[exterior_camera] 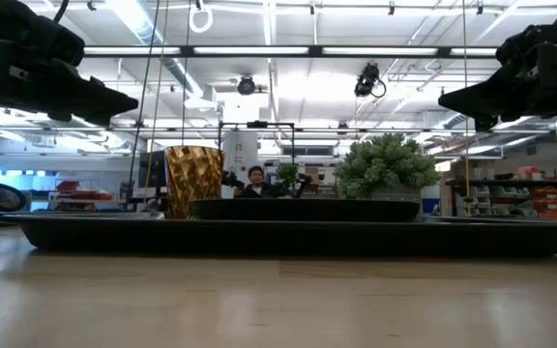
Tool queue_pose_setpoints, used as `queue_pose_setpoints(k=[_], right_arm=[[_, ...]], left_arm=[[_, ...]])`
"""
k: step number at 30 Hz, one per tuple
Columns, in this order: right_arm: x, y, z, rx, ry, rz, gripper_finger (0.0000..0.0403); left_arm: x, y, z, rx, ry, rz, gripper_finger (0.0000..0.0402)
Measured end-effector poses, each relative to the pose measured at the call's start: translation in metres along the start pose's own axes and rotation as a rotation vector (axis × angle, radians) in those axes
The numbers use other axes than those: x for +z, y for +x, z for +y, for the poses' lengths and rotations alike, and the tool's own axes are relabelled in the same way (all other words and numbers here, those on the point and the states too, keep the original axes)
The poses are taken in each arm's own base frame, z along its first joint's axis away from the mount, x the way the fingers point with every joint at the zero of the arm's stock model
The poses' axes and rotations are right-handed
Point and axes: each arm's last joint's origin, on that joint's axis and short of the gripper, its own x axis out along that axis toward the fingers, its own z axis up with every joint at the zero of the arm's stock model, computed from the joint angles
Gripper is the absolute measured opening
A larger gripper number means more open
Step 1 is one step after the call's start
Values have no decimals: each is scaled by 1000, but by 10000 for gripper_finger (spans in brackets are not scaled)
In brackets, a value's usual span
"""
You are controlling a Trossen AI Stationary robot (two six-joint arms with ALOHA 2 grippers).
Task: Pick and place plate/cup/fork/spoon on tray
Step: Return to Home Position
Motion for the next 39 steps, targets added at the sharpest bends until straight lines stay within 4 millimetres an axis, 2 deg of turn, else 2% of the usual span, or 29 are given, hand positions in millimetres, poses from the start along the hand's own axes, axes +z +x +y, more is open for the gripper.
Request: queue_pose_setpoints(k=[10, 24, 31, 39], right_arm=[[0, 0, 0, -1, 0, -2, 32], [1, 0, 0, 0, -2, -8, 32], [1, 0, 0, 0, -2, -8, 32], [1, 0, 0, 0, -1, -8, 32]], left_arm=[[6, -4, -3, -19, 10, -75, 128], [7, -5, -3, -22, 11, -86, 128], [8, -5, -12, -111, 14, -95, 128], [8, -5, -14, -127, 15, -96, 128]])
